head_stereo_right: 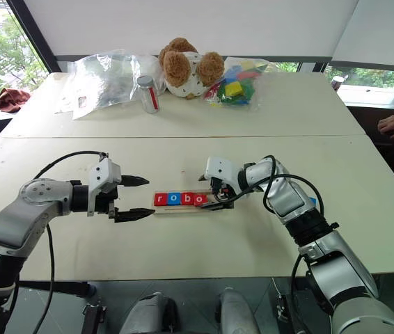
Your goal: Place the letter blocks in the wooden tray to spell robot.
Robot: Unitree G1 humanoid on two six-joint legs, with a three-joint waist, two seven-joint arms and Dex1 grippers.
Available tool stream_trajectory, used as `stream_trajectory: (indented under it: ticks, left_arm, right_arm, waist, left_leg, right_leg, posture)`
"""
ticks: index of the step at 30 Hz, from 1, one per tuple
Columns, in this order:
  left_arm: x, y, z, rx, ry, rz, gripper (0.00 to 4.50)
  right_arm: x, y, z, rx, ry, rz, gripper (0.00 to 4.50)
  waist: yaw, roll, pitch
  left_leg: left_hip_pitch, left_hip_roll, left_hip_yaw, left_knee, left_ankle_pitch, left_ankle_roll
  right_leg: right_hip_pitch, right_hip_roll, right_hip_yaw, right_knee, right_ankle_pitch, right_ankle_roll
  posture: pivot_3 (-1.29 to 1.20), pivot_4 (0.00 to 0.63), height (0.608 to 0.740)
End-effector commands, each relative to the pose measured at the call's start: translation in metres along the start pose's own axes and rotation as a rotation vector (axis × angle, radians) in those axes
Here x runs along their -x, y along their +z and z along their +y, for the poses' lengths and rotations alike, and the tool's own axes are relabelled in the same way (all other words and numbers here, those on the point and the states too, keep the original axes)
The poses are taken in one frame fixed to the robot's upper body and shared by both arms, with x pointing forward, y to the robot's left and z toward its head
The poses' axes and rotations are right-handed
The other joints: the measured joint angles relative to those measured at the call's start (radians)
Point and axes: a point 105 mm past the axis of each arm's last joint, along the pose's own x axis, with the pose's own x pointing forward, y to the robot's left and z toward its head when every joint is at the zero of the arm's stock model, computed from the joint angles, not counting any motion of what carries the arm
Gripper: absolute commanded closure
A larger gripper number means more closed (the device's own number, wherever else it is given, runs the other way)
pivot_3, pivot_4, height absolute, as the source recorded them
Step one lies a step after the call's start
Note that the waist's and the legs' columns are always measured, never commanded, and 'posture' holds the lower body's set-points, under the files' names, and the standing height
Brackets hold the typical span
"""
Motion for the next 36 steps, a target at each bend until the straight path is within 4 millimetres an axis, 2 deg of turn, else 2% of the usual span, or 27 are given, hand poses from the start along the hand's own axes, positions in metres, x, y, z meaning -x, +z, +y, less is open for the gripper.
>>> stream_trajectory:
  ticks: [1, 10, 14, 16, 18, 21, 23, 26, 28, 30, 36]
  left_arm:
    - [-0.002, 0.008, 0.0, -0.034, -0.007, -0.017, 0.0]
    - [-0.002, 0.012, 0.0, -0.031, -0.005, -0.034, 0.0]
    - [-0.007, 0.026, -0.007, -0.047, -0.054, -0.076, 0.0]
    - [-0.009, 0.033, -0.013, -0.05, -0.083, -0.103, 0.0]
    - [-0.014, 0.04, -0.02, -0.057, -0.124, -0.133, 0.0]
    - [-0.024, 0.049, -0.031, -0.074, -0.183, -0.164, 0.0]
    - [-0.033, 0.056, -0.039, -0.087, -0.234, -0.186, 0.0]
    - [-0.045, 0.057, -0.046, -0.115, -0.291, -0.189, 0.0]
    - [-0.054, 0.057, -0.05, -0.123, -0.325, -0.193, 0.0]
    - [-0.062, 0.055, -0.05, -0.128, -0.34, -0.193, 0.0]
    - [-0.069, 0.046, -0.044, -0.121, -0.337, -0.183, 0.0]
  right_arm:
    - [0.005, 0.013, -0.02, 0.051, -0.08, -0.023, 0.55]
    - [0.013, 0.018, -0.009, 0.036, -0.029, -0.059, 0.55]
    - [0.043, 0.022, -0.014, 0.012, -0.132, -0.055, 0.55]
    - [0.064, 0.023, -0.023, -0.062, -0.263, -0.052, 0.55]
    - [0.092, 0.015, -0.037, -0.177, -0.491, -0.038, 0.55]
    - [0.133, -0.011, -0.045, -0.387, -0.895, -0.007, 0.55]
    - [0.155, -0.037, -0.029, -0.495, -1.139, 0.08, 0.55]
    - [0.167, -0.067, 0.008, -0.681, -1.362, 0.179, 0.55]
    - [0.16, -0.078, 0.033, -0.755, -1.406, 0.23, 0.55]
    - [0.153, -0.083, 0.049, -0.804, -1.433, 0.252, 0.55]
    - [0.151, -0.098, 0.065, -0.858, -1.521, 0.274, 0.55]
  waist:
    - [-0.002, 0.0, 0.0]
    - [0.0, 0.0, 0.0]
    - [0.006, 0.0, 0.0]
    - [0.006, 0.0, 0.0]
    - [0.005, 0.0, 0.0]
    - [0.005, -0.001, 0.0]
    - [0.007, -0.001, -0.001]
    - [0.006, 0.0, -0.001]
    - [0.0, 0.0, -0.002]
    - [-0.004, 0.001, -0.002]
    - [-0.002, 0.001, -0.002]
  left_leg:
    - [0.0, 0.0, 0.0, 0.0, 0.0, 0.0]
    - [0.0, 0.0, 0.0, 0.0, 0.001, -0.001]
    - [-0.001, 0.0, 0.0, 0.0, 0.0, -0.001]
    - [-0.001, -0.001, 0.0, 0.0, 0.0, -0.001]
    - [-0.001, -0.001, 0.0, 0.0, 0.001, -0.001]
    - [-0.001, 0.0, -0.001, 0.0, 0.002, -0.004]
    - [-0.001, 0.0, -0.001, 0.0, 0.003, -0.006]
    - [-0.001, -0.001, -0.002, -0.001, 0.004, -0.007]
    - [-0.001, -0.001, -0.001, -0.001, 0.004, -0.007]
    - [0.0, -0.002, 0.0, -0.001, 0.004, -0.008]
    - [0.002, -0.002, -0.002, -0.001, 0.002, -0.004]
  right_leg:
    - [0.0, 0.0, 0.0, 0.0, 0.0, 0.0]
    - [0.0, 0.0, 0.0, 0.0, 0.0, 0.0]
    - [0.0, 0.0, 0.0, 0.0, 0.0, 0.0]
    - [0.0, -0.001, 0.0, 0.0, 0.0, 0.0]
    - [0.0, -0.002, 0.0, 0.0, 0.0, 0.0]
    - [0.0, -0.002, 0.001, 0.0, 0.0, 0.0]
    - [0.0, -0.001, 0.001, 0.0, 0.0, 0.0]
    - [0.0, 0.0, 0.001, 0.0, 0.0, 0.0]
    - [0.0, 0.001, 0.001, 0.0, 0.0, 0.0]
    - [0.0, 0.002, 0.002, 0.001, 0.0, 0.0]
    - [0.0, 0.004, 0.003, 0.003, 0.0, 0.0]
  posture:
    - [0.0, 0.15, 0.74]
    - [0.0, 0.15, 0.74]
    - [0.0, 0.15, 0.74]
    - [0.0, 0.15, 0.74]
    - [0.0, 0.15, 0.74]
    - [0.0, 0.15, 0.74]
    - [0.0, 0.15, 0.74]
    - [0.0, 0.15, 0.74]
    - [0.0, 0.15, 0.74]
    - [0.0, 0.15, 0.74]
    - [0.0, 0.15, 0.74]
